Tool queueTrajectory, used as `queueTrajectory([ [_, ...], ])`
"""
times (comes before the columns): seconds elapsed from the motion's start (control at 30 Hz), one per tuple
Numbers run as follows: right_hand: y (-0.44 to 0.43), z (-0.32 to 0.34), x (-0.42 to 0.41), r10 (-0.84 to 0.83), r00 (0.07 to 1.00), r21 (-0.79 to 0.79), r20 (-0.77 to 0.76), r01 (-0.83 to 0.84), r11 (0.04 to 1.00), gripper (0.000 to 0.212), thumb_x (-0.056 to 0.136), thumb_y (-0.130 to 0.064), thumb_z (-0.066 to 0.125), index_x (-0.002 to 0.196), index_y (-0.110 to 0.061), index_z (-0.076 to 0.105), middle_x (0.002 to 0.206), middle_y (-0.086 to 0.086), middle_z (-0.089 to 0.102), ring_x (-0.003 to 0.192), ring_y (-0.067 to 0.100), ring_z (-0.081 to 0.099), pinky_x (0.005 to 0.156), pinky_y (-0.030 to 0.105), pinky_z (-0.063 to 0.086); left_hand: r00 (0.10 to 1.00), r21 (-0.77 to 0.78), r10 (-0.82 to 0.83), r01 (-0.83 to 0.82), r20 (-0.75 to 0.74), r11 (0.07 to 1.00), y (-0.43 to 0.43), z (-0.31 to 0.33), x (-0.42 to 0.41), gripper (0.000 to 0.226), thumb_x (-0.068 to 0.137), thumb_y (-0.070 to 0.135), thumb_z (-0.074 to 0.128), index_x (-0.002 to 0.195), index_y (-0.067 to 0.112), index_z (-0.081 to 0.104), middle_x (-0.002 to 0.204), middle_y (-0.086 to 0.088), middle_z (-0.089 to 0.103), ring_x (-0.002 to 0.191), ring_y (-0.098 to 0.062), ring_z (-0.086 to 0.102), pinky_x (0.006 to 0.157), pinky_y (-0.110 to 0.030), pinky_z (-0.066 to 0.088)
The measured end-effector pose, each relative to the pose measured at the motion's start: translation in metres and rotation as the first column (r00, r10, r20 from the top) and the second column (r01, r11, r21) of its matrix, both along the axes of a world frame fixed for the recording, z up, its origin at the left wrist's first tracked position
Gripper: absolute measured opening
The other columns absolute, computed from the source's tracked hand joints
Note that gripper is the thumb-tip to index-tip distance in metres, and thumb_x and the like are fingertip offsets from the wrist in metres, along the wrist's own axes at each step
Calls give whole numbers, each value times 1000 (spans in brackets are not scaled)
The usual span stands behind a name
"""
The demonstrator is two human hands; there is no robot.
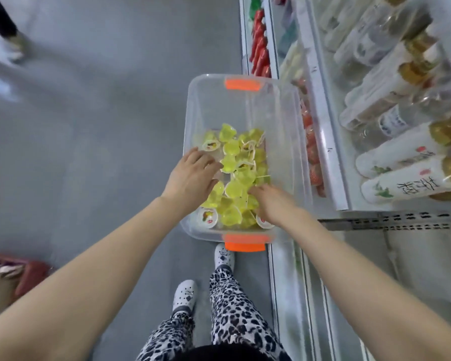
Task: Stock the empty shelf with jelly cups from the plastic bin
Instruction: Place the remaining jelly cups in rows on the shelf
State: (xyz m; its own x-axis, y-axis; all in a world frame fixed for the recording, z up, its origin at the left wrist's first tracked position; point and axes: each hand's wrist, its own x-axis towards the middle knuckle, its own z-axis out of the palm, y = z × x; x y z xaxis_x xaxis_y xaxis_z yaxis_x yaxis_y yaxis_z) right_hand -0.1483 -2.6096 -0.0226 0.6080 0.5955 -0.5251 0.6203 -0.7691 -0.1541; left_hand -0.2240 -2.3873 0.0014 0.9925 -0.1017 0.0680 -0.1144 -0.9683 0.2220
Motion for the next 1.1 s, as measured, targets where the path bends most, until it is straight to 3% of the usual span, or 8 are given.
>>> queueTrajectory([
  [0.17,21,-27,13,66,998,-82,7,-65,994,42,85,-13,66,118,-12,41,105,12,59,91,33,60,64,36,42,1000,-6,26,-26,12,1000,-1,-2,2,34,76,19,75,110,19,69,104,-2,67,103,-27,58,110,-39,31],
  [0.27,22,-32,17,101,994,-67,51,-97,993,37,84,-9,65,112,-14,41,104,11,59,91,33,60,65,38,46,1000,0,26,-26,4,1000,-1,-2,3,34,75,19,77,108,20,70,102,-2,66,102,-27,58,110,-38,30],
  [0.5,17,-23,15,184,982,-97,31,-181,979,50,82,0,62,123,-17,39,113,8,54,95,33,61,67,36,41,1000,84,9,-7,-26,996,-2,0,4,34,74,23,79,107,20,71,102,-3,67,100,-28,59,109,-40,30],
  [0.6,14,-6,20,120,991,11,58,-121,993,53,78,-8,67,121,-22,41,112,5,57,93,30,61,70,37,47,997,160,8,4,-79,987,-4,1,4,39,72,28,81,108,18,69,104,-4,66,100,-29,60,110,-40,28],
  [0.67,9,14,30,46,994,135,102,-60,989,51,79,-21,71,120,-23,40,115,3,57,92,28,61,70,35,48,994,194,3,19,-114,981,-10,4,9,41,75,29,79,113,17,67,111,-5,64,104,-29,58,105,-41,36],
  [0.83,-1,53,64,-172,931,485,322,-7,874,41,83,-32,66,114,-17,43,107,7,57,80,26,61,62,35,48,940,79,74,-50,-334,996,-43,-6,42,49,94,36,58,138,18,45,135,-4,47,124,-27,43,98,-37,42],
  [0.97,-6,44,79,-271,901,588,337,23,809,38,82,-29,66,114,-15,49,106,5,56,86,24,59,68,36,48,858,42,113,-106,-500,994,-65,-46,68,58,94,41,56,143,15,38,134,-9,48,122,-30,44,100,-39,41],
  [1.1,-10,29,81,-250,886,617,391,-50,786,39,79,-24,71,111,-12,53,106,7,58,85,27,59,72,39,48,802,-30,181,-241,-569,970,-78,-76,76,65,90,43,62,144,17,36,129,-10,52,119,-31,49,97,-42,44],
])
